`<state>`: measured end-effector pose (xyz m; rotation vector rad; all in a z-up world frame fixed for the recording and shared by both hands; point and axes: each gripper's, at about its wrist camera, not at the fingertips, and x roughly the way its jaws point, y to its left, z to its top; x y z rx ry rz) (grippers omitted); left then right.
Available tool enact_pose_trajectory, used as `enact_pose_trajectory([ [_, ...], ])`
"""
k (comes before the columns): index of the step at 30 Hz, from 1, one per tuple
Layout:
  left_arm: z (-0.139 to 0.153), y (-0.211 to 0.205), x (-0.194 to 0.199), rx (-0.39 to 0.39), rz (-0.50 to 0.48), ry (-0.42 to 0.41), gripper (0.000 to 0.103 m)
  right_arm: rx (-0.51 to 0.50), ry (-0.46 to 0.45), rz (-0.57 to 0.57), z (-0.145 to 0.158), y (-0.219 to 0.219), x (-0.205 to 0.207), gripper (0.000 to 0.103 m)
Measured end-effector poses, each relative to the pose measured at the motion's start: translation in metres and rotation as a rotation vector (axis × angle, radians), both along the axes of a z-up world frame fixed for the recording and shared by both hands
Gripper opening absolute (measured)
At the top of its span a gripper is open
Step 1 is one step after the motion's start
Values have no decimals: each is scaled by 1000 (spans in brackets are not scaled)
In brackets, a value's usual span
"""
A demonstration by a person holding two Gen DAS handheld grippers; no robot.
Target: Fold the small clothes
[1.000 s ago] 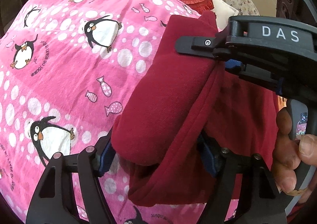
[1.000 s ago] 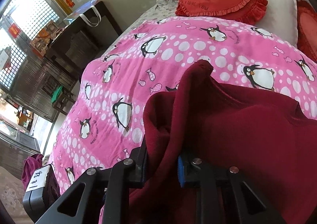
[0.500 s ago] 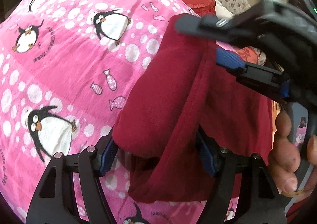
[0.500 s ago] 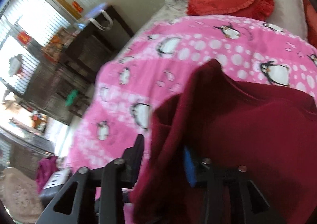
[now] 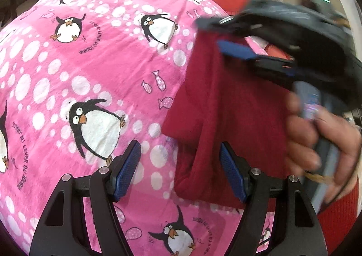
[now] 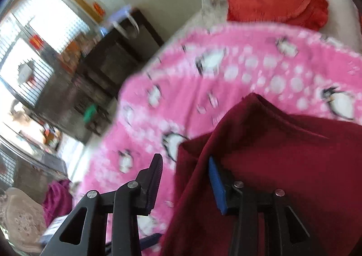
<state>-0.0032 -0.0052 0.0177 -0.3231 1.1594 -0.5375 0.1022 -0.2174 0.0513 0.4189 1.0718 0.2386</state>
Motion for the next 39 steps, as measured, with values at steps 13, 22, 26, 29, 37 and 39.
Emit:
enact_pose_trajectory([
  [13,-2,0,5,8,1,-12,72,-34,-33,-141,34,-50,-10,41],
  [22,-3,-4,9,-10,4,-11,75,-201,84,-128,16,-25,13,41],
  [26,-3,-3,3,-23,10,-40,77,-108,85,-123,26,-24,11,54],
  [29,-5,-1,-3,-40,19,-59,77,-61,118,-115,23,-13,14,55],
  [37,-8,7,0,-80,29,-37,78,-317,213,-27,1,38,43,70],
  [39,-7,8,3,-83,27,-34,78,-382,215,-7,-4,45,49,71],
])
